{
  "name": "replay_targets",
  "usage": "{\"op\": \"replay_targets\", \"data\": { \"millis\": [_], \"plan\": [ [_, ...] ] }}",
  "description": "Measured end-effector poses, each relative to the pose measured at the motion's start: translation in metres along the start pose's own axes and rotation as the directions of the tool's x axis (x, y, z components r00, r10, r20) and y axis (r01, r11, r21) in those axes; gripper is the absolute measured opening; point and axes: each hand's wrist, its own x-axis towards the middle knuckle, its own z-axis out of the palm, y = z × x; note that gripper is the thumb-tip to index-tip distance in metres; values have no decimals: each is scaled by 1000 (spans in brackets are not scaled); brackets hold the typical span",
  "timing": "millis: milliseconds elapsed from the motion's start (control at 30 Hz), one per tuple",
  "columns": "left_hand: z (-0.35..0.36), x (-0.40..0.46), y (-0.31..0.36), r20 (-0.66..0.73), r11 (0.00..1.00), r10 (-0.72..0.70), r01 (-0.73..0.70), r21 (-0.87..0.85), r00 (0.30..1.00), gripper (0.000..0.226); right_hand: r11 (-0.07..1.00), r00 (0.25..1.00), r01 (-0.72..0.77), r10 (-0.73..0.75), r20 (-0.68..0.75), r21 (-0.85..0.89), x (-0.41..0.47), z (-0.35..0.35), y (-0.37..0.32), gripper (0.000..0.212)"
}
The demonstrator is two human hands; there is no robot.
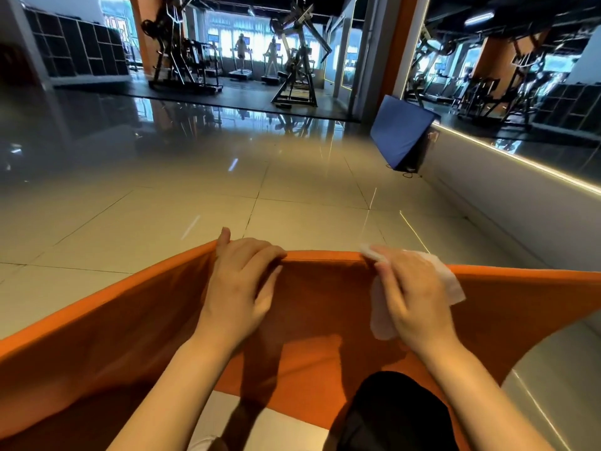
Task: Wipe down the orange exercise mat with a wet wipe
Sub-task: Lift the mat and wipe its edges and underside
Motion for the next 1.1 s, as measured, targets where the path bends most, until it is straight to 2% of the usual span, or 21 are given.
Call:
{"op": "replay_targets", "data": {
  "millis": [100, 200, 267, 333, 400, 467, 533, 633, 733, 833, 933, 1033, 1100],
  "plan": [
    [-10, 0, -5, 121, 1000, 8, -8, -2, 993, 27, 999, 997, -10, 12, 77, -36, 13, 47, -49, 39],
    [-30, -13, -5, 258, 992, 81, -104, 77, 963, 61, 995, 991, 36, -24, 129, -90, 19, 66, -62, 40],
    [-43, -33, 2, 268, 987, 60, -97, 128, 961, 80, 992, 986, 103, -92, 136, -75, 21, 63, -51, 38],
    [-55, -60, 12, 207, 978, -10, -33, 205, 978, 85, 989, 986, 128, -119, 120, -67, 23, 61, -43, 34],
    [-70, -88, 18, 107, 934, -173, 128, 334, 979, 89, 993, 991, 93, -85, 102, -72, 23, 64, -42, 30],
    [-92, -108, 15, -42, 820, -373, 350, 452, 927, 90, 995, 994, 63, -55, 95, -81, 23, 67, -45, 27],
    [-113, -121, 5, -150, 705, -467, 469, 532, 872, 84, 995, 992, 68, -59, 108, -79, 24, 66, -45, 28],
    [-126, -126, -10, -163, 716, -421, 437, 544, 892, 68, 990, 983, 130, -121, 140, -55, 23, 59, -42, 35],
    [-130, -118, -16, -168, 754, -379, 409, 514, 910, 65, 982, 968, 187, -177, 175, -38, 18, 48, -49, 43],
    [-139, -101, -23, -134, 810, -263, 294, 507, 955, 61, 978, 966, 209, -201, 165, -27, 17, 50, -65, 48],
    [-141, -68, -30, -84, 860, -153, 174, 479, 985, 48, 985, 982, 170, -166, 90, -31, 40, 55, -72, 38],
    [-127, -20, -45, -55, 892, -84, 99, 442, 995, 35, 995, 993, 82, -77, 89, -60, 77, 48, -57, 31],
    [-110, 16, -51, -96, 897, 0, 43, 439, 995, 32, 995, 997, 56, -52, 48, -80, 100, 40, -44, 25]
  ]
}}
